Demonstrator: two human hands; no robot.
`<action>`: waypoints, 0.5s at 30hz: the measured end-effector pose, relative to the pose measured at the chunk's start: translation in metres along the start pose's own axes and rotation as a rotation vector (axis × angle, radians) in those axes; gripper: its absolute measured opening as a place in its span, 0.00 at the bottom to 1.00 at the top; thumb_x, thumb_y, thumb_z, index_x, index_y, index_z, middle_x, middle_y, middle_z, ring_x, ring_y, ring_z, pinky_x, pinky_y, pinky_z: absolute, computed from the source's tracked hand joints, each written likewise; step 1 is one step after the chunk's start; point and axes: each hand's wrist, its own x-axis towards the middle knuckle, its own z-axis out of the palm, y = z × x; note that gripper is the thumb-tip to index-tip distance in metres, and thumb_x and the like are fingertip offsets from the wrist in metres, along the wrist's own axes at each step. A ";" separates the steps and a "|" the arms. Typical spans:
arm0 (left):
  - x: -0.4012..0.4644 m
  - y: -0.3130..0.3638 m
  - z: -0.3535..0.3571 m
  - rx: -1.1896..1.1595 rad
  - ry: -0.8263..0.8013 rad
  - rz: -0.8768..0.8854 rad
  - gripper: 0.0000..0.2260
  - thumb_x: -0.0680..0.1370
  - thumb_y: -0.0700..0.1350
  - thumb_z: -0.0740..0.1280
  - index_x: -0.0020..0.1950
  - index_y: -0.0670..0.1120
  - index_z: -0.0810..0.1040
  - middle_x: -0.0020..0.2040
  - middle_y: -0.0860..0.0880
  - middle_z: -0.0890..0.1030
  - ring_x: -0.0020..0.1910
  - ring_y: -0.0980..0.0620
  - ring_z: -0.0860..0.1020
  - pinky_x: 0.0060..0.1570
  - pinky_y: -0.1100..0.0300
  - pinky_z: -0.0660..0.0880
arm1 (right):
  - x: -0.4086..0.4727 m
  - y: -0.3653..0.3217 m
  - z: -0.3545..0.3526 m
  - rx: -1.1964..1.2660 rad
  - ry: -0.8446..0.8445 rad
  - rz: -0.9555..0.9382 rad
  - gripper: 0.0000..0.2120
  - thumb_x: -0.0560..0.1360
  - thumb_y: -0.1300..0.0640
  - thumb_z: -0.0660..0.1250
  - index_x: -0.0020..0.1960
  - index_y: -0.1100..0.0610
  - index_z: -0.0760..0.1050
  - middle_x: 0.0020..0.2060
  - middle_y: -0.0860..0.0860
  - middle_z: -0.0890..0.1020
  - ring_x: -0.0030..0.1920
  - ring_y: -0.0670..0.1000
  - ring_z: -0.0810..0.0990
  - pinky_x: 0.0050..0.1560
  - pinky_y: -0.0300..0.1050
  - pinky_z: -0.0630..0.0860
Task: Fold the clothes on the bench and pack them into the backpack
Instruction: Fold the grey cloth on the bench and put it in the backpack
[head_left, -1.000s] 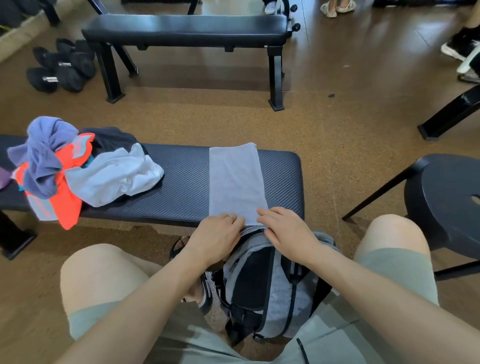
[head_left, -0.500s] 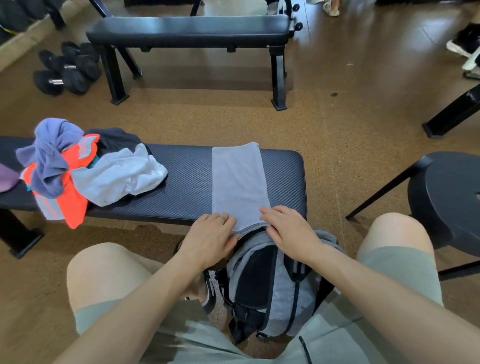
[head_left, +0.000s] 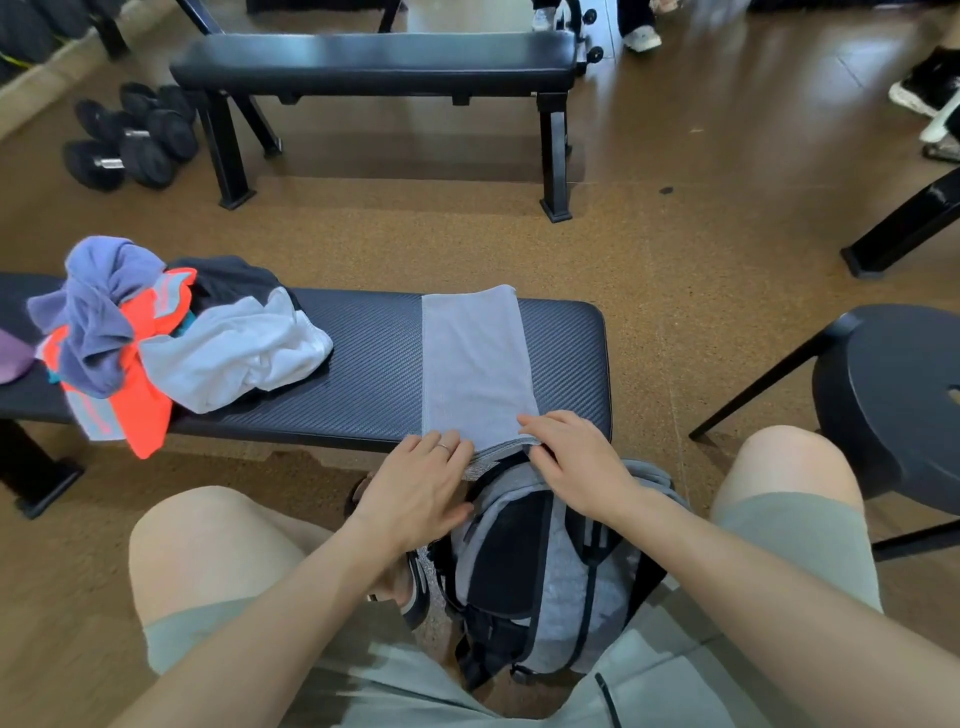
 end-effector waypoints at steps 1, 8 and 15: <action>0.002 0.003 0.002 0.022 0.000 -0.020 0.20 0.69 0.53 0.72 0.55 0.45 0.73 0.48 0.47 0.74 0.44 0.46 0.74 0.43 0.52 0.72 | 0.000 -0.002 -0.001 0.036 -0.004 0.037 0.20 0.83 0.54 0.58 0.74 0.51 0.70 0.67 0.49 0.76 0.70 0.50 0.68 0.72 0.49 0.63; 0.014 -0.025 -0.010 -0.455 0.117 -0.197 0.06 0.77 0.42 0.64 0.53 0.48 0.71 0.46 0.50 0.77 0.45 0.45 0.76 0.42 0.49 0.73 | 0.014 -0.013 -0.024 0.178 -0.019 0.128 0.10 0.83 0.56 0.57 0.44 0.54 0.71 0.38 0.51 0.76 0.43 0.52 0.73 0.44 0.48 0.65; 0.034 -0.059 -0.018 -0.760 0.126 -0.340 0.07 0.85 0.48 0.60 0.58 0.49 0.75 0.45 0.52 0.81 0.44 0.52 0.77 0.44 0.52 0.72 | 0.053 -0.023 -0.031 0.187 0.064 0.299 0.16 0.84 0.52 0.56 0.38 0.54 0.62 0.33 0.52 0.73 0.36 0.55 0.72 0.39 0.52 0.67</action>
